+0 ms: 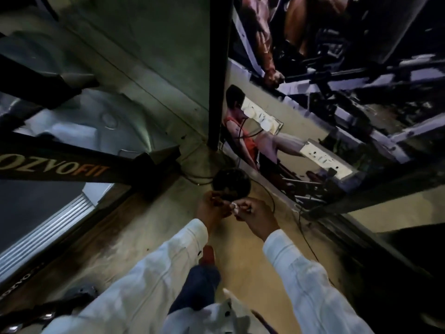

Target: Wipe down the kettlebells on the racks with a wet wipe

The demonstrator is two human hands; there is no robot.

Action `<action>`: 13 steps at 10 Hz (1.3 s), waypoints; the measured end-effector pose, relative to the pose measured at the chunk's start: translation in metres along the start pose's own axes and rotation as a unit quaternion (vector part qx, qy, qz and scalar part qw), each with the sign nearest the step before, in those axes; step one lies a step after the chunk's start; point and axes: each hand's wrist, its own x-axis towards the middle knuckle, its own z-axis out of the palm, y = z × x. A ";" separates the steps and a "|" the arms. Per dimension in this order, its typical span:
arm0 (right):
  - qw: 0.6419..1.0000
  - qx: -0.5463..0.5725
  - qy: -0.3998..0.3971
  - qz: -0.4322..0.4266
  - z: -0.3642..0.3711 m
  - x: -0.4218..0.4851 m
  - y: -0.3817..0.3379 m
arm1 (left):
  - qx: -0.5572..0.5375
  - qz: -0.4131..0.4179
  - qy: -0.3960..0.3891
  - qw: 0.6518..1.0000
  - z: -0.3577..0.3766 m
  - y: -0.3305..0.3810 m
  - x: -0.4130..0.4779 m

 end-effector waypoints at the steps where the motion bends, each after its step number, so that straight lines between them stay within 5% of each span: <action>1: 0.999 -0.010 0.011 0.038 -0.008 0.063 -0.002 | 0.024 -0.018 -0.008 1.000 0.001 0.015 0.057; 4: 0.990 -0.098 0.048 0.085 -0.022 0.230 0.045 | 0.352 -0.042 0.002 0.935 0.009 -0.009 0.214; 6: 0.984 -0.140 0.056 0.099 -0.024 0.270 0.101 | 0.392 -0.062 -0.002 0.918 -0.005 -0.041 0.255; 10: 0.985 -0.129 -0.111 0.035 0.025 0.174 -0.040 | 0.299 -0.041 0.165 0.939 -0.072 0.021 0.092; 13: 0.927 -0.216 -0.257 -0.164 0.154 0.040 -0.118 | 0.200 -0.014 0.366 0.909 -0.165 -0.020 -0.103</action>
